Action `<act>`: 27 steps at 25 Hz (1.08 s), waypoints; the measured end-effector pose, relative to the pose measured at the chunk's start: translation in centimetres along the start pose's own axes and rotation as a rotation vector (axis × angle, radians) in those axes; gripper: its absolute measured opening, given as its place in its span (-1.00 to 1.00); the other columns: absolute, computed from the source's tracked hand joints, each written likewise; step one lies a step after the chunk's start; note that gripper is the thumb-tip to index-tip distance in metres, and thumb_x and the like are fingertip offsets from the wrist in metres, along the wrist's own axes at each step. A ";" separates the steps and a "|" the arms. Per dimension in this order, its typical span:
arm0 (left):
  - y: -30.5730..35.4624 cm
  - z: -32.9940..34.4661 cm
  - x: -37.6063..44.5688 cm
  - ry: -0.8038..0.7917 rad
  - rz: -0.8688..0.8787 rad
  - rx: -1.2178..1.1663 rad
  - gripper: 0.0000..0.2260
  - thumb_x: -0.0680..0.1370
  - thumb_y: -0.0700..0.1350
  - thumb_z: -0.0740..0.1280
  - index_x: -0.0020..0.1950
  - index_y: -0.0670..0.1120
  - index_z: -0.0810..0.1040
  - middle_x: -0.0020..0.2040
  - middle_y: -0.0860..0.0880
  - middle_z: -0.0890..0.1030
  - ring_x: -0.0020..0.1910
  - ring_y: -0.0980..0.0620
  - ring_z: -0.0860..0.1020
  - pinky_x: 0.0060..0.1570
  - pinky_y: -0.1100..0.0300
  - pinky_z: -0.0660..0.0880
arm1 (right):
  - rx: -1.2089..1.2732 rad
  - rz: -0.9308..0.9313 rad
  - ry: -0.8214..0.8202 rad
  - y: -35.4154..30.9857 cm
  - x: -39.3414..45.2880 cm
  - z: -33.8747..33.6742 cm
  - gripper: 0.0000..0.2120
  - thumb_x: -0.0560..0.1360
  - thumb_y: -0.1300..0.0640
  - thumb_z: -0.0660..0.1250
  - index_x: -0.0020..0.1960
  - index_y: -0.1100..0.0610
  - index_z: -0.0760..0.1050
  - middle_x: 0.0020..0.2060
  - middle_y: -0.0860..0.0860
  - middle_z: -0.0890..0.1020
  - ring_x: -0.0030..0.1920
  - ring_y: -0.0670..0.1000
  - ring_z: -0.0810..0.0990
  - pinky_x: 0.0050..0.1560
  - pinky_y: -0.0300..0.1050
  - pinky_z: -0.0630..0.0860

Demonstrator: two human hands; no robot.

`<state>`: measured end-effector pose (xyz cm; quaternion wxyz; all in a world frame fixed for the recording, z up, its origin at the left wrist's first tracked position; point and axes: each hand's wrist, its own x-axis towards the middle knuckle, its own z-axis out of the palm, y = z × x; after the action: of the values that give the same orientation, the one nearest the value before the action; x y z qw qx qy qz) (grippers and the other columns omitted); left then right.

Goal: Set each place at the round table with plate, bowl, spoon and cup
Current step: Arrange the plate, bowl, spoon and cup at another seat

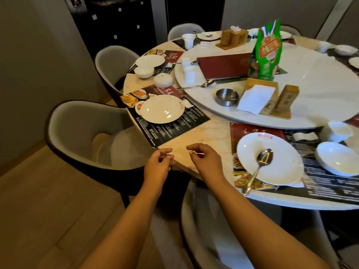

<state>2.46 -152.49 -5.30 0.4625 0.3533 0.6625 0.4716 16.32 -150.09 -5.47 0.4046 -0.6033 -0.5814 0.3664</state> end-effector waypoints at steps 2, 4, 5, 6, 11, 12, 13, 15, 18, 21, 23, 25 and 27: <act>0.4 -2.8 1.5 -0.022 0.000 0.011 -0.79 0.60 -0.24 0.20 0.13 -0.06 0.57 -0.02 -0.04 0.64 -0.06 0.05 0.61 -0.07 0.22 0.54 | 0.033 0.041 0.029 -1.3 0.4 2.7 -0.81 0.51 0.23 0.32 0.01 0.02 0.64 0.00 -0.09 0.65 0.01 -0.12 0.55 0.09 -0.24 0.47; 0.9 -5.3 3.3 -0.020 -0.010 0.013 -0.80 0.60 -0.24 0.21 0.13 -0.06 0.57 -0.02 -0.03 0.64 -0.05 0.04 0.62 -0.07 0.23 0.55 | 0.044 0.084 0.056 -2.5 1.0 5.2 -0.81 0.52 0.22 0.31 0.02 0.01 0.63 -0.02 -0.10 0.63 -0.02 -0.14 0.53 0.05 -0.27 0.43; 1.2 -6.3 4.3 -0.019 -0.007 0.007 -0.80 0.60 -0.25 0.22 0.12 -0.06 0.57 -0.01 -0.04 0.64 -0.04 0.03 0.62 -0.07 0.23 0.56 | 0.046 0.108 0.068 -3.0 1.4 6.3 -0.82 0.52 0.22 0.31 0.02 0.01 0.62 -0.02 -0.10 0.62 -0.02 -0.13 0.52 0.05 -0.26 0.43; 1.5 -7.1 5.3 -0.020 0.005 0.001 -0.80 0.60 -0.25 0.22 0.11 -0.05 0.57 -0.01 -0.04 0.63 -0.03 0.03 0.62 -0.07 0.24 0.57 | 0.049 0.127 0.076 -3.4 1.8 7.2 -0.82 0.52 0.22 0.31 0.04 0.01 0.62 -0.02 -0.09 0.62 -0.01 -0.12 0.53 0.05 -0.25 0.44; 2.6 -9.0 11.7 -0.029 0.039 0.005 -0.80 0.60 -0.27 0.22 0.14 -0.06 0.55 0.06 -0.01 0.60 0.09 0.01 0.59 0.06 0.13 0.56 | 0.076 0.218 0.151 -4.1 6.8 10.2 -0.81 0.51 0.21 0.32 0.10 0.07 0.60 0.06 0.00 0.63 0.05 -0.05 0.57 -0.03 -0.29 0.43; 2.6 -9.1 13.5 -0.033 0.048 0.020 -0.79 0.59 -0.27 0.23 0.14 -0.05 0.55 0.07 -0.01 0.60 0.11 -0.01 0.58 0.11 0.08 0.55 | 0.080 0.242 0.169 -3.8 8.3 10.8 -0.79 0.51 0.20 0.33 0.12 0.08 0.59 0.08 0.01 0.62 0.06 -0.04 0.57 -0.04 -0.28 0.45; 2.7 -9.2 15.5 -0.032 0.058 0.045 -0.78 0.58 -0.27 0.24 0.14 -0.03 0.55 0.08 -0.01 0.60 0.12 -0.01 0.57 0.15 0.03 0.54 | 0.077 0.264 0.188 -3.6 9.9 11.3 -0.77 0.50 0.19 0.33 0.14 0.08 0.57 0.11 0.03 0.61 0.09 -0.01 0.58 0.01 -0.23 0.50; 3.1 -8.8 19.3 -0.024 0.061 0.102 -0.76 0.57 -0.26 0.26 0.19 -0.03 0.55 0.14 -0.03 0.59 0.09 0.00 0.57 0.17 0.02 0.53 | 0.048 0.298 0.212 -3.2 13.0 12.3 -0.71 0.50 0.17 0.34 0.21 0.07 0.53 0.22 0.08 0.54 0.16 0.06 0.56 0.15 -0.06 0.54; 3.6 -7.8 24.1 -0.031 0.036 0.196 -0.66 0.56 -0.26 0.27 0.34 -0.10 0.47 0.33 -0.11 0.49 0.21 -0.02 0.53 0.20 0.07 0.49 | -0.034 0.372 0.257 -2.9 16.7 12.8 -0.57 0.51 0.19 0.33 0.37 0.10 0.41 0.32 0.12 0.40 0.26 0.12 0.47 0.20 -0.09 0.41; 3.9 -7.1 27.6 -0.021 0.041 0.283 -0.59 0.56 -0.23 0.29 0.42 -0.08 0.40 0.38 -0.11 0.43 0.28 -0.10 0.50 0.20 0.04 0.48 | -0.072 0.446 0.271 -2.3 19.5 13.6 -0.53 0.51 0.23 0.29 0.41 0.14 0.37 0.34 0.13 0.42 0.28 0.14 0.46 0.23 0.00 0.44; 4.3 -6.7 29.5 -0.033 0.020 0.350 -0.58 0.57 -0.25 0.25 0.44 -0.07 0.39 0.35 -0.12 0.47 0.27 -0.14 0.50 0.14 0.05 0.46 | -0.080 0.490 0.304 -1.8 21.0 14.1 -0.62 0.51 0.26 0.25 0.32 0.16 0.45 0.24 0.16 0.53 0.17 0.14 0.55 0.11 -0.01 0.54; 4.4 -6.5 31.1 -0.079 0.004 0.409 -0.58 0.57 -0.23 0.22 0.43 -0.03 0.40 0.34 -0.12 0.50 0.25 -0.16 0.49 0.19 0.00 0.48 | -0.073 0.530 0.341 -1.7 21.7 14.4 -0.69 0.51 0.33 0.20 0.21 0.19 0.54 0.11 0.12 0.60 0.02 0.07 0.58 -0.19 -0.22 0.52; 4.5 -6.8 32.0 -0.093 -0.022 0.404 -0.61 0.55 -0.23 0.24 0.37 -0.03 0.48 0.29 -0.14 0.54 0.21 -0.17 0.51 0.17 -0.03 0.50 | -0.078 0.522 0.375 -2.1 21.8 14.5 -0.73 0.51 0.39 0.18 0.08 0.21 0.59 -0.04 0.07 0.61 -0.15 -0.04 0.53 -0.47 -0.47 0.34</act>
<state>-14.12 -124.21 -9.15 0.4174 0.4533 0.7253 0.3071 3.45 -127.41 -8.77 0.3738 -0.8041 -0.3360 0.3176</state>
